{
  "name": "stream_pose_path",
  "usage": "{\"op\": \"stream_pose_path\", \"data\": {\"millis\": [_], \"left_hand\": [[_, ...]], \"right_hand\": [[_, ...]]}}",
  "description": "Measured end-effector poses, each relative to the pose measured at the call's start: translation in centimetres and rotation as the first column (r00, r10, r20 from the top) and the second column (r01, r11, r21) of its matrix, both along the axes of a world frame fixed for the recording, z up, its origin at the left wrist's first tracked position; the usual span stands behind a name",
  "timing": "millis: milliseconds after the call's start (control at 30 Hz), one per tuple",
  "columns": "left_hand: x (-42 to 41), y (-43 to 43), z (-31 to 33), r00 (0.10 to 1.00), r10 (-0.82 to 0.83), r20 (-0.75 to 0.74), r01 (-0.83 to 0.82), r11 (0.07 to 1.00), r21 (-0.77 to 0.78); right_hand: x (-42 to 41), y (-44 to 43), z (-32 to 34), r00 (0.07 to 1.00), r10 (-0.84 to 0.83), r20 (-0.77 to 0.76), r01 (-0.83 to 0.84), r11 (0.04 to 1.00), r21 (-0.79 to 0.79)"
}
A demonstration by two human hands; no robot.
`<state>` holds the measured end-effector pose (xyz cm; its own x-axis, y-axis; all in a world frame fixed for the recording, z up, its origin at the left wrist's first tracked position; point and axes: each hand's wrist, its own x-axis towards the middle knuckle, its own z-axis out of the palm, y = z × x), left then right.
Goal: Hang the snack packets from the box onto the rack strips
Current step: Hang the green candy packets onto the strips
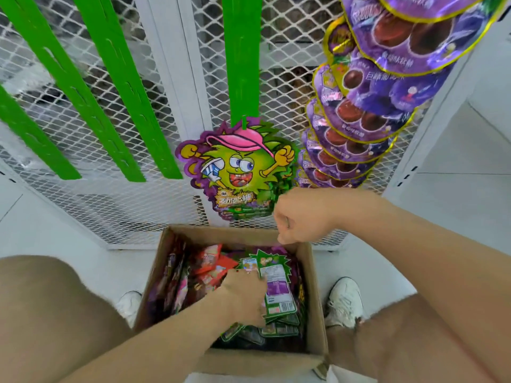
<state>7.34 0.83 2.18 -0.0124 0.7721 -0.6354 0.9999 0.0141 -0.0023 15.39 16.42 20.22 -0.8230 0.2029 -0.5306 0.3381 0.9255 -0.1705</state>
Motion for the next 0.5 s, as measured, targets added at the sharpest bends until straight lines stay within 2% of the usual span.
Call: {"op": "stream_pose_path", "data": {"millis": [100,300,500], "left_hand": [[1.7,-1.2,-2.3,0.993,-0.077,-0.089,0.078,0.997,0.005],[0.7,-0.7,-1.3,0.970,-0.237,-0.056,0.237,0.972,-0.002],[-2.5,-0.2,3.2,0.986,-0.166,0.008,0.167,0.986,-0.021]], "right_hand": [[0.0,0.9,-0.8,0.999,0.024,0.026,-0.024,1.000,-0.008],[-0.1,1.2,-1.0,0.997,0.060,0.050,-0.058,0.997,-0.051],[-0.1,0.9,-1.0,0.998,0.047,0.034,-0.046,0.999,-0.012]]}}
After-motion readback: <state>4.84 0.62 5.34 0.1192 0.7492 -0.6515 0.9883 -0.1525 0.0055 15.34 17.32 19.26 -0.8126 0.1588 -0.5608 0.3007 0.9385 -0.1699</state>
